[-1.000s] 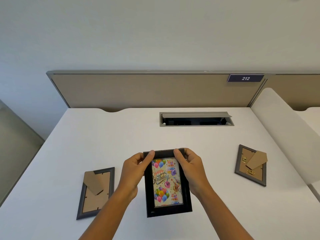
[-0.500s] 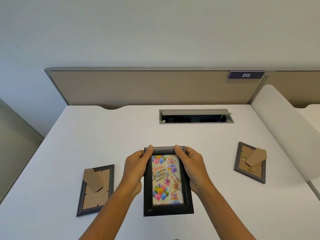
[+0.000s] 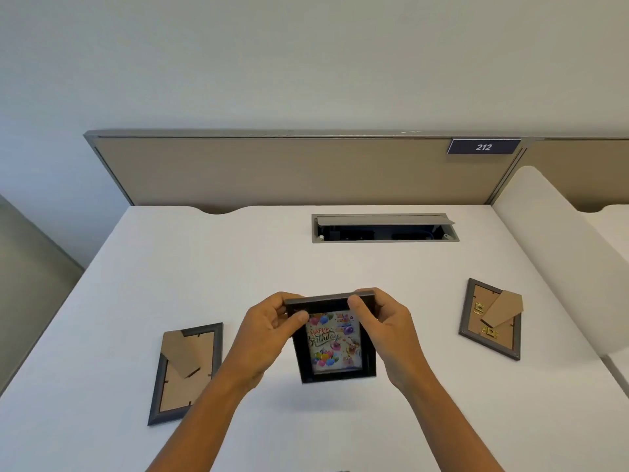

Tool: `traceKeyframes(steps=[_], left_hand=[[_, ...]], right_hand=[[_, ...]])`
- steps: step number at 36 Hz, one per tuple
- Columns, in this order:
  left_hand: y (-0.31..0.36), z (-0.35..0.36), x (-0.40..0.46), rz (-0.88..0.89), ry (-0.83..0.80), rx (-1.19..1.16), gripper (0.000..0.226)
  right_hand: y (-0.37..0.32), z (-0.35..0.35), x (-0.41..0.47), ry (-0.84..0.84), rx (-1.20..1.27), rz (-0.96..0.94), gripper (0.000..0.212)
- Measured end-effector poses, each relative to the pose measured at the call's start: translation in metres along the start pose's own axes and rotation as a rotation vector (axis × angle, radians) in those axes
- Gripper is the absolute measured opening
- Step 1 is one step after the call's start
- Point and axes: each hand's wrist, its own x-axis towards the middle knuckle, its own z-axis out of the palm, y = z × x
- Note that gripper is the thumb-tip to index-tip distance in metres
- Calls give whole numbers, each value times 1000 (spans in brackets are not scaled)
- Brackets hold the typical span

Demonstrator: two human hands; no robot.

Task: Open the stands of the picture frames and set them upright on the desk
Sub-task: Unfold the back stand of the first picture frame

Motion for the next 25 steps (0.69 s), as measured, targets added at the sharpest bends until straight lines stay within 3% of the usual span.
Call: traceKeyframes(steps=[6, 16, 21, 25], left_hand=[[-5, -7, -15, 244, 27, 164, 34], [-21, -12, -34, 607, 106, 348, 34], [-27, -14, -40, 720, 102, 362, 20], [-31, -15, -42, 784, 76, 386, 26]], right_hand=[[6, -12, -15, -60, -189, -285, 11], [10, -24, -26, -112, -387, -643, 28], [8, -27, -32, -141, -443, -722, 38], [4, -31, -36, -205, -474, -716, 41]])
